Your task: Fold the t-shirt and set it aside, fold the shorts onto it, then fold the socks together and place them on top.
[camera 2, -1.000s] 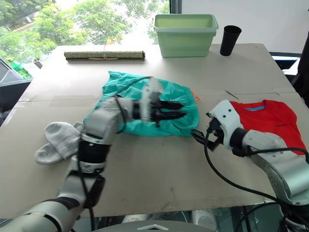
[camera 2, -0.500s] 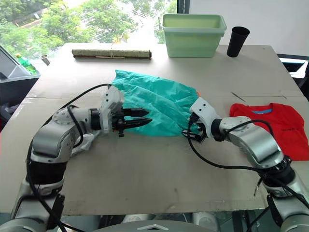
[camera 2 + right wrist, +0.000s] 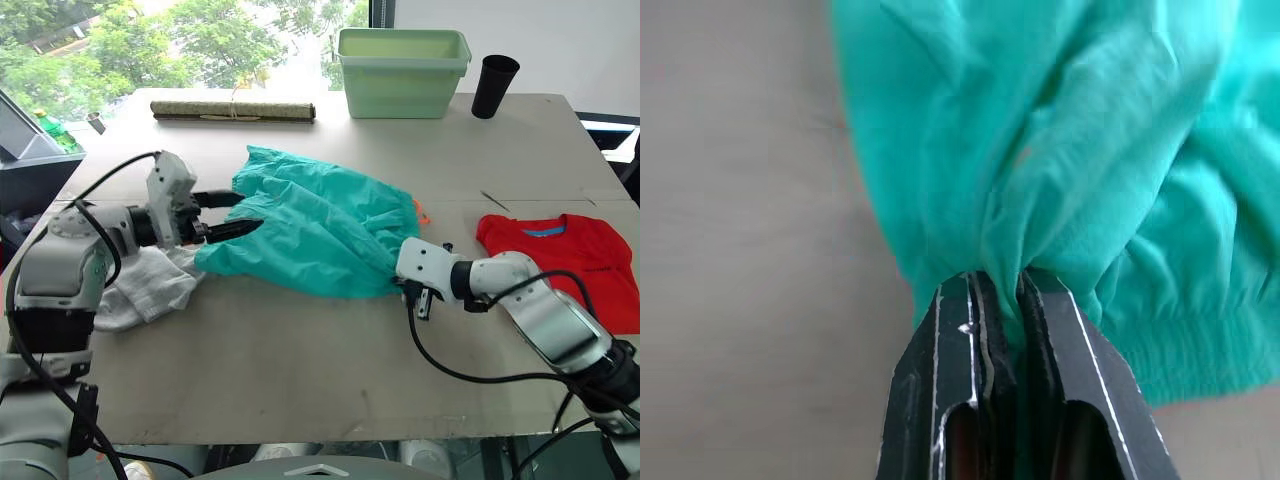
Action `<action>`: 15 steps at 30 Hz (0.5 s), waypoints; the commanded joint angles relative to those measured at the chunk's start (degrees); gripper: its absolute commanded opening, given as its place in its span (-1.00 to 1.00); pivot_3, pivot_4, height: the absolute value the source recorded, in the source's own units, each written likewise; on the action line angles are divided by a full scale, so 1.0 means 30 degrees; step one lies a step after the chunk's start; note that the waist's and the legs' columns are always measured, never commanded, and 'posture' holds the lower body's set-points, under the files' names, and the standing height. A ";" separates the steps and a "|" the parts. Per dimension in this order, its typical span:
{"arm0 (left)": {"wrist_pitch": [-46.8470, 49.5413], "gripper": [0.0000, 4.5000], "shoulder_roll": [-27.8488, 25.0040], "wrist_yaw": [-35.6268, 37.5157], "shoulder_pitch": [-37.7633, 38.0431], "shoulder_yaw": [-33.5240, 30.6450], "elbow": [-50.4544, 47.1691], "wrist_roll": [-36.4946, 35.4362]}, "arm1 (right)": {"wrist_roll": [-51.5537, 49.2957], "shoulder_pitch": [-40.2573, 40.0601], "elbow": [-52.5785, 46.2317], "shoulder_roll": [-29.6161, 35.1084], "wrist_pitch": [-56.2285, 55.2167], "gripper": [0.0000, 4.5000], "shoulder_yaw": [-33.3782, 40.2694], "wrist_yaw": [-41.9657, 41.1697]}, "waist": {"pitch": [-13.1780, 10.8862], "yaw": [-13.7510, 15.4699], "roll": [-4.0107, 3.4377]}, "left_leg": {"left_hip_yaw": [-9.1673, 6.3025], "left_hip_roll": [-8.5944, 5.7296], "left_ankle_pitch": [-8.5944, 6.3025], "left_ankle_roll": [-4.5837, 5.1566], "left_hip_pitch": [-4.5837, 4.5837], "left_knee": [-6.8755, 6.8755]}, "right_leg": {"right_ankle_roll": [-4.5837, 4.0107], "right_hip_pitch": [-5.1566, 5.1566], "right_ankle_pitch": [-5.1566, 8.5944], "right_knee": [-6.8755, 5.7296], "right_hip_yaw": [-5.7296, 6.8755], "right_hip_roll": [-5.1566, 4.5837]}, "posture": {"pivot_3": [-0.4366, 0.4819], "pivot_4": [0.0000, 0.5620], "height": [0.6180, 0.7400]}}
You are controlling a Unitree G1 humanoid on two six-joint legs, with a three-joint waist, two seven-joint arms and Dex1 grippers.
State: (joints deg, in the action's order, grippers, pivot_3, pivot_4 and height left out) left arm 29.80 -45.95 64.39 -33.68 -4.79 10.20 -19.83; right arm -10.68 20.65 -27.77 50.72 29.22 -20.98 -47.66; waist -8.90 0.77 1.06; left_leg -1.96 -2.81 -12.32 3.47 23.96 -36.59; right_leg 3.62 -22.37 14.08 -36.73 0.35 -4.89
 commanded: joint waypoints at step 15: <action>-1.1291 0.98 0.3059 0.5618 -1.1851 0.6834 1.7022 0.7599 | 0.2458 -0.5517 -0.1732 0.2499 -0.7916 -1.00 0.4489 -0.1694 | -0.0019 0.0039 0.0057 | -0.0006 -0.0003 -0.0002 0.0016 0.0104 -0.0112 | 0.0041 0.0006 0.0021 -0.0011 0.0053 0.0114 | -0.05 -0.47 0.85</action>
State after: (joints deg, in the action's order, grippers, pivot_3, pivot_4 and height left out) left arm -0.37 -37.08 80.58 -67.27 15.08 59.13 1.21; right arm -3.23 4.32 -30.71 57.41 7.46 -10.01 -52.30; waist -8.95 0.89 1.23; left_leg -1.98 -2.82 -12.34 3.53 24.31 -36.98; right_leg 3.75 -22.36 14.14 -36.77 0.51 -4.55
